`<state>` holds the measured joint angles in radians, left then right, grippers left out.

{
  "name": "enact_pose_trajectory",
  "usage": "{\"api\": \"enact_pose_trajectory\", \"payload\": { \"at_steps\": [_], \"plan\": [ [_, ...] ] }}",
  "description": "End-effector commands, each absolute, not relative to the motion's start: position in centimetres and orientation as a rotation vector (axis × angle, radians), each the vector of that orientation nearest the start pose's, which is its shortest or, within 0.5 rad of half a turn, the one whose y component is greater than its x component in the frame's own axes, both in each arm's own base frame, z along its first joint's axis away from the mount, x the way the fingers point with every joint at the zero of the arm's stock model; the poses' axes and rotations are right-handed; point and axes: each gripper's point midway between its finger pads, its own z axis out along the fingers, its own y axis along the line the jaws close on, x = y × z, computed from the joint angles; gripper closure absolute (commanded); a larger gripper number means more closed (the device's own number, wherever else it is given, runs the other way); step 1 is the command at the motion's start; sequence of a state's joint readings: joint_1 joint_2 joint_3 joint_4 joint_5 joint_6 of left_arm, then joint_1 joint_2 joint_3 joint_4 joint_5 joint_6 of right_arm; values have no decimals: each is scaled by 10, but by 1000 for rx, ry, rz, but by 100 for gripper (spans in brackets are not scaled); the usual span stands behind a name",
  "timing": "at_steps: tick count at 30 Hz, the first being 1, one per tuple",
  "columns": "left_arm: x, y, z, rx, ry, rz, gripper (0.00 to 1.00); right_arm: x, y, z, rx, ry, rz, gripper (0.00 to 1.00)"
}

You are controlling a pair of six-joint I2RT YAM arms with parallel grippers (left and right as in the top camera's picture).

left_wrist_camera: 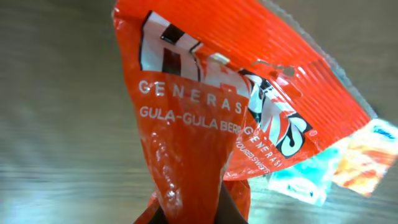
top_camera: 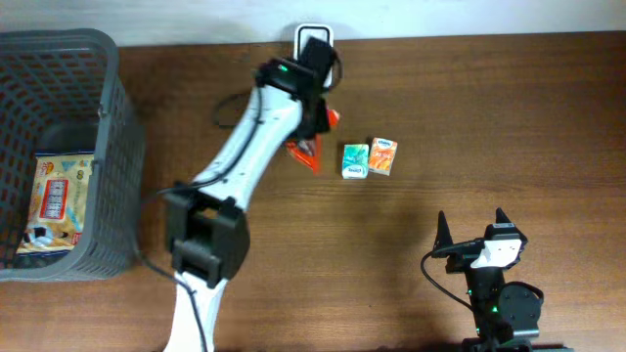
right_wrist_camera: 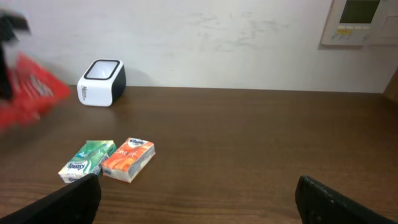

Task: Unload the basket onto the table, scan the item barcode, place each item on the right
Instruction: 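Drop the red candy bag next to the tissue packs, then reach the left gripper into the basket and grasp the yellow wipes pack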

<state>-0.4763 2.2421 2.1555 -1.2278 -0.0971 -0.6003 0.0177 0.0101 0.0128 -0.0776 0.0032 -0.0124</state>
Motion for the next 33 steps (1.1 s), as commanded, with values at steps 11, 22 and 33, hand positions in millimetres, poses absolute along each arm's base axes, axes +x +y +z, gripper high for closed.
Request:
{"api": "enact_pose_trajectory", "payload": {
  "at_steps": [11, 22, 33],
  "plan": [
    [420, -330, 32, 84, 2951, -262, 51, 246, 3, 155, -23, 1651, -9, 1],
    [470, -202, 295, 178, 2483, -14, 18, 246, 3, 155, -23, 1651, -9, 1],
    [458, 71, 394, -337, 2280, 159, 1, 246, 3, 155, -23, 1651, -9, 1]
  ]
}}
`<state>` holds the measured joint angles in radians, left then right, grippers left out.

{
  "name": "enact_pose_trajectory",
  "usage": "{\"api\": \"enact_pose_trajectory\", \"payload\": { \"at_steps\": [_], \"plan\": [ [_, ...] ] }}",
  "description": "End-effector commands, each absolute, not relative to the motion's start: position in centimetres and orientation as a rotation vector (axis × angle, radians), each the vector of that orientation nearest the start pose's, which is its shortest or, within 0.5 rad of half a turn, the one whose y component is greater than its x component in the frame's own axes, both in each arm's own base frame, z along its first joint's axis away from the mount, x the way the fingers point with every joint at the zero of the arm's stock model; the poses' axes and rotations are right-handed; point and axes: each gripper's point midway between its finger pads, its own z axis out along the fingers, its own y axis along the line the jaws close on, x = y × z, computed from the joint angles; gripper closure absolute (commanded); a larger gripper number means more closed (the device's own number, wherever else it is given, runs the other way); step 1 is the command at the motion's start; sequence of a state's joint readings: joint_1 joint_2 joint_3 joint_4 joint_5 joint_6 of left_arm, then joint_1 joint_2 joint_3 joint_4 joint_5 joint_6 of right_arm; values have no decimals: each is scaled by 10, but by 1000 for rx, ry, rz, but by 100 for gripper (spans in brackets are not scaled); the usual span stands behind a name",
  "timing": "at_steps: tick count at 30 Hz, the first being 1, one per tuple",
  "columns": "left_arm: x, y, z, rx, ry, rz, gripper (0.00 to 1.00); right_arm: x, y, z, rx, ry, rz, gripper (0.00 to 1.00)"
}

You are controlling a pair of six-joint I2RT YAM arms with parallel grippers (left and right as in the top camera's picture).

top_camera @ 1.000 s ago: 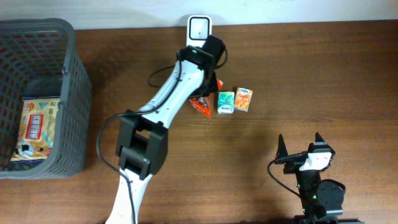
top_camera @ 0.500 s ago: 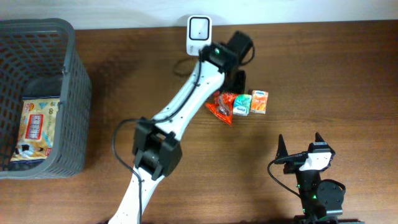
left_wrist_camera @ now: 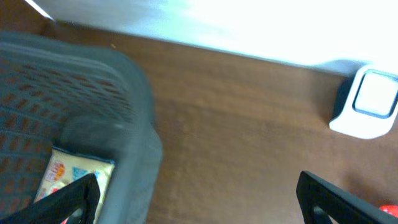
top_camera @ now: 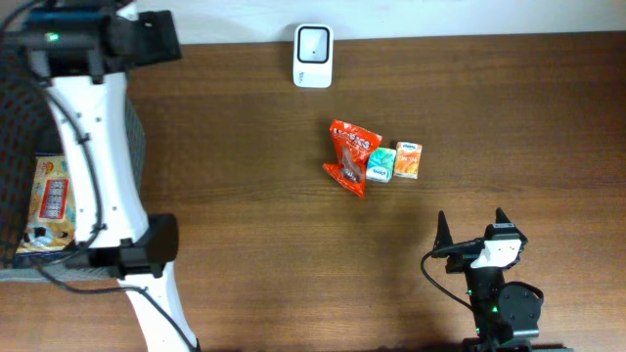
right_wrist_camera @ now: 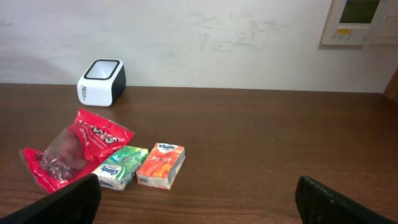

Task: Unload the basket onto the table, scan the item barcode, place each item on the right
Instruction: 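Reach the left gripper into the basket and grasp the yellow wipes pack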

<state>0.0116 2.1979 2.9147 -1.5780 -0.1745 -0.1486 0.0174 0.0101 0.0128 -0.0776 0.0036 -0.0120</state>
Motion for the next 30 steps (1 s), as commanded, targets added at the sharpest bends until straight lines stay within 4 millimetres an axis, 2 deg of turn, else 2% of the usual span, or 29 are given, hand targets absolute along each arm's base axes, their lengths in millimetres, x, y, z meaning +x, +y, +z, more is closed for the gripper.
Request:
{"api": "enact_pose_trajectory", "payload": {
  "at_steps": [1, 4, 5, 7, 11, 13, 15, 17, 21, 22, 24, 27, 30],
  "plan": [
    [449, 95, 390, -401, 2295, 195, 1, 246, 3, 155, -23, 1651, -9, 1],
    [403, 176, 365, -652, 2384, 288, 3, 246, 3, 155, -23, 1651, -9, 1],
    [395, 195, 360, -714, 2391, 305, 20, 246, 3, 155, -23, 1651, -9, 1],
    [387, 216, 336, -791, 2455, 318, 18, 246, 3, 155, -23, 1651, -9, 1],
    [391, 236, 242, -867, 2674, 389, 10, 246, 3, 155, -23, 1651, -9, 1],
    [396, 240, 191, -824, 2767, 407, 6, 246, 3, 155, -23, 1651, -9, 1],
    [395, 243, 159, -786, 2819, 421, 5, 246, 3, 155, -23, 1651, -9, 1],
    [384, 257, 139, -812, 2838, 535, 5, 246, 3, 155, -23, 1651, -9, 1],
    [371, 260, 98, -846, 2884, 522, 3, 246, 3, 155, -23, 1651, -9, 1],
    [369, 258, 80, -796, 2912, 515, 1, 246, 3, 155, -23, 1651, -9, 1],
    [368, 258, 59, -739, 2923, 521, 1, 246, 3, 155, -23, 1651, -9, 1],
    [371, 245, 27, -571, 2966, 417, 1, 246, 3, 155, -23, 1651, -9, 1],
    [352, 259, 10, -584, 2973, 609, 4, 246, 3, 155, -23, 1651, -9, 1]
  ]
}}
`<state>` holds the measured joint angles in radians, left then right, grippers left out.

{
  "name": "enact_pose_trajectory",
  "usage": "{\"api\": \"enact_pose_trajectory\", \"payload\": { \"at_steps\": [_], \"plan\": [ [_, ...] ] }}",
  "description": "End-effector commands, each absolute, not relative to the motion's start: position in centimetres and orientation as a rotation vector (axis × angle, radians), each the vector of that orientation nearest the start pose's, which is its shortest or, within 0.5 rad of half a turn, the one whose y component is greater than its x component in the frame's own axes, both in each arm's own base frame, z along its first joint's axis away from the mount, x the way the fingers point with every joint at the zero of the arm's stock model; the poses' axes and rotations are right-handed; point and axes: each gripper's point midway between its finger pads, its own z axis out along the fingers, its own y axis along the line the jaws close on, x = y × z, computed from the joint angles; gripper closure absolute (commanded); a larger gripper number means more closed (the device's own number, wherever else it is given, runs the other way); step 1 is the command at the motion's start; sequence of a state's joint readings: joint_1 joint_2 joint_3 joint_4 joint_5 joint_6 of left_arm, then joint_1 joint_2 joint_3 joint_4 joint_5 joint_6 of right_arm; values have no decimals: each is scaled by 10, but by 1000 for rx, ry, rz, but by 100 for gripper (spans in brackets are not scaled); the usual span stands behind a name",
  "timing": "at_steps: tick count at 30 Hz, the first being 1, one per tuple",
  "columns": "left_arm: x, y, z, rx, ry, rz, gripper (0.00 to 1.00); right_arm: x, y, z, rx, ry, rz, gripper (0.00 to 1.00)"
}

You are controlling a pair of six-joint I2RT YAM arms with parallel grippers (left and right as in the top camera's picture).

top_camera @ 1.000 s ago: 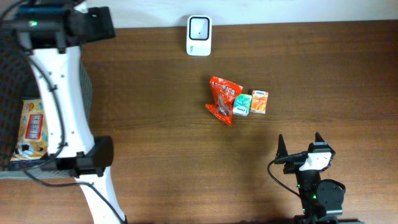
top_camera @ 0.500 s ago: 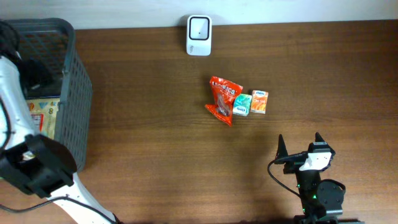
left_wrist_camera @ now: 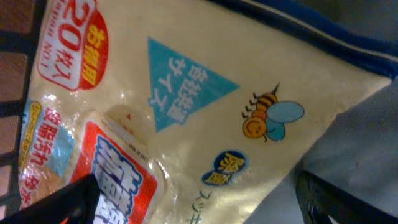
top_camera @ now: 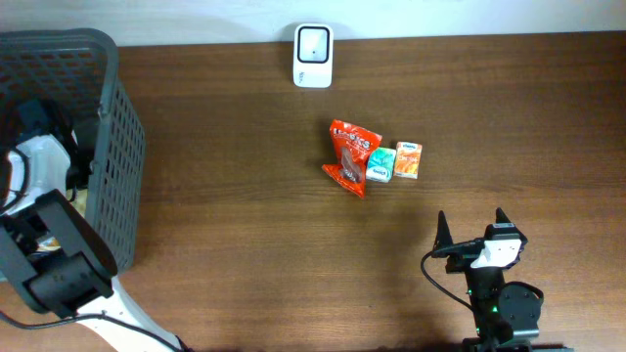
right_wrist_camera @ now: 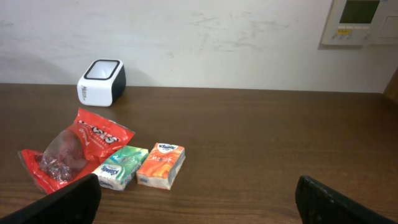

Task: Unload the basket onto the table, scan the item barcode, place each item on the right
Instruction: 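Reach the left gripper into the basket and grasp the yellow wipes pack, then place the yellow wipes pack on the table left of the candy bag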

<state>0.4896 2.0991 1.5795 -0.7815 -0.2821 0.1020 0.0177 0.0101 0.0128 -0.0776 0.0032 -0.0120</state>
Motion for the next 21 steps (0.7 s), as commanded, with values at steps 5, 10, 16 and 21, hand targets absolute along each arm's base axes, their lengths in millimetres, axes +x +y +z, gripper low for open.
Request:
{"api": "enact_pose_trajectory", "payload": {
  "at_steps": [5, 10, 16, 21],
  "plan": [
    [343, 253, 0, -582, 3003, 598, 76, 246, 3, 155, -23, 1651, -9, 1],
    [356, 251, 25, -657, 2939, 537, 100, 246, 3, 155, -23, 1651, -9, 1],
    [415, 208, 274, -501, 2414, 151, 100, 246, 3, 155, -23, 1651, -9, 1],
    [368, 115, 432, -204, 2016, -117, 100, 246, 3, 155, -23, 1651, -9, 2]
  ]
}}
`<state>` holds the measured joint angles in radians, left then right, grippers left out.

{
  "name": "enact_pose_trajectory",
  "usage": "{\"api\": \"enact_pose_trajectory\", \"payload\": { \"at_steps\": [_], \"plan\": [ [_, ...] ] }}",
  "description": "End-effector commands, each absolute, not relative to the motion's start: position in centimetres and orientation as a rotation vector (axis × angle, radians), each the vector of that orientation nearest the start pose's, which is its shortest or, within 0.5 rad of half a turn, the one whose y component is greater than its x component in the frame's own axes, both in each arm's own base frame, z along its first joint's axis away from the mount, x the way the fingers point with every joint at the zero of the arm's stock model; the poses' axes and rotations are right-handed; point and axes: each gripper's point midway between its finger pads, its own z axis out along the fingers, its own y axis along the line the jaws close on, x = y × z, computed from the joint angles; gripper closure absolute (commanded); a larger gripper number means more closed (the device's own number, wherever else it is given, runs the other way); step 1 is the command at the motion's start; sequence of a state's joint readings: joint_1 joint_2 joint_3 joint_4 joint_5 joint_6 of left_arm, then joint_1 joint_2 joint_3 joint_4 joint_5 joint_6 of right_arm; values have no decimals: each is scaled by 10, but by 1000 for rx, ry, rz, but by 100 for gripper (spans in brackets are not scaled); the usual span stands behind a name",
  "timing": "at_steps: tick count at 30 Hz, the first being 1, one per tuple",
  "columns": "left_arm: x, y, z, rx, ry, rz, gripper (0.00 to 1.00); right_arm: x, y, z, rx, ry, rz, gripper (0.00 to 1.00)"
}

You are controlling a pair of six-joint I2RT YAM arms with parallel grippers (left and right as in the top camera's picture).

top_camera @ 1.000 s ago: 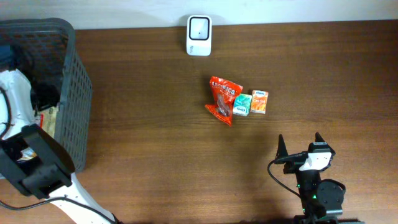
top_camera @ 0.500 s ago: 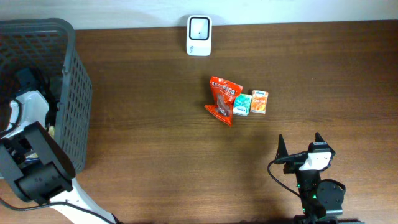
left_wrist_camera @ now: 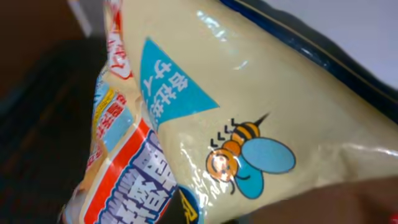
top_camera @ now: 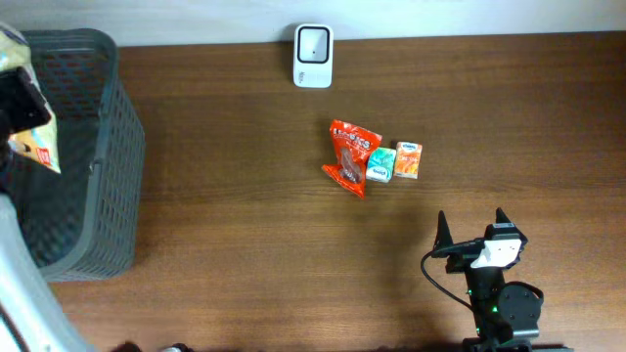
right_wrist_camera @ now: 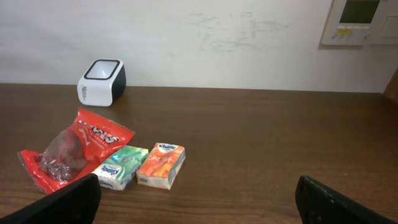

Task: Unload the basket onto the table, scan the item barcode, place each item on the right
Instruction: 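Place the yellow wipes pack on the table left of the candy bag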

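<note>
A yellow snack packet (top_camera: 32,142) with a bee and a red label (left_wrist_camera: 236,124) hangs over the left side of the grey basket (top_camera: 108,147). My left gripper (top_camera: 18,106) is shut on it, and the packet fills the left wrist view, hiding the fingers. The white barcode scanner (top_camera: 313,43) stands at the table's far edge, also in the right wrist view as the scanner (right_wrist_camera: 101,82). My right gripper (right_wrist_camera: 199,205) stands open and empty near the front edge, seen from above as the right gripper (top_camera: 471,221).
A red candy bag (top_camera: 350,156), a green tissue pack (top_camera: 380,164) and an orange tissue pack (top_camera: 408,161) lie together mid-table, in front of the scanner. The basket's tall mesh walls take up the far left.
My left gripper was open, low inside the basket over the yellow packet. Now it is shut on the packet and holds it up above the basket. The right arm has not moved.
My left gripper held the red candy bag near the scanner. Then the bag lay beside the tissue packs, which had shifted right, and the gripper was open by the basket. It was then down in the basket, and now holds the yellow packet up.
</note>
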<state>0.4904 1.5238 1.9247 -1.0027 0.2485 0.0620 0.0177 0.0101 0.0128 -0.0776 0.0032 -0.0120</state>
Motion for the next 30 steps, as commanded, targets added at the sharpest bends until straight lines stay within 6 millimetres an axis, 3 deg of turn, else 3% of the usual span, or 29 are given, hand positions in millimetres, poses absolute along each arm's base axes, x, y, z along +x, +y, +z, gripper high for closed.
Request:
{"api": "enact_pose_trajectory", "payload": {
  "at_steps": [1, 4, 6, 7, 9, 11, 13, 16, 18, 19, 21, 22, 24, 25, 27, 28, 29, 30],
  "plan": [
    [355, 89, 455, -169, 1950, -240, 100, 246, 3, 155, -23, 1651, -9, 1],
    [356, 16, 464, 16, 1937, -451, 100, 246, 3, 155, -23, 1651, -9, 1],
    [360, -50, 456, 174, 1974, -555, 100, 246, 3, 155, -23, 1651, -9, 1],
    [366, -62, 447, 121, 2017, -550, 100, 246, 3, 155, -23, 1651, -9, 1],
    [383, -77, 407, -137, 2167, -480, 100, 246, 3, 155, -23, 1651, -9, 1],
    [392, -107, 365, -199, 2308, -463, 100, 246, 3, 155, -23, 1651, -9, 1],
    [408, -155, 307, -267, 2476, -512, 100, 246, 3, 155, -23, 1651, -9, 1],
    [429, -183, 224, -321, 2642, -352, 100, 246, 3, 155, -23, 1651, -9, 1],
    [429, -213, 154, -296, 2781, -241, 100, 246, 3, 155, -23, 1651, -9, 1],
    [431, -213, 127, -335, 2799, -129, 100, 246, 3, 155, -23, 1651, -9, 1],
    [439, -203, 100, -332, 2780, 49, 76, 246, 3, 155, -23, 1651, -9, 1],
    [437, -208, 88, -316, 2801, 63, 73, 246, 3, 155, -23, 1651, -9, 1],
    [436, -214, 92, -249, 2801, 61, 51, 246, 3, 155, -23, 1651, -8, 1],
    [439, -215, 105, -107, 2794, 70, 28, 246, 3, 155, -23, 1651, -9, 1],
    [443, -217, 139, -1, 2757, 57, 23, 246, 3, 155, -23, 1651, -8, 1],
    [447, -212, 175, -25, 2705, 22, 8, 246, 3, 155, -23, 1651, -9, 1],
    [448, -208, 192, -42, 2678, 9, 1, 246, 3, 155, -23, 1651, -9, 1],
    [450, -201, 215, -67, 2639, -16, 1, 246, 3, 155, -23, 1651, -8, 1]
  ]
}}
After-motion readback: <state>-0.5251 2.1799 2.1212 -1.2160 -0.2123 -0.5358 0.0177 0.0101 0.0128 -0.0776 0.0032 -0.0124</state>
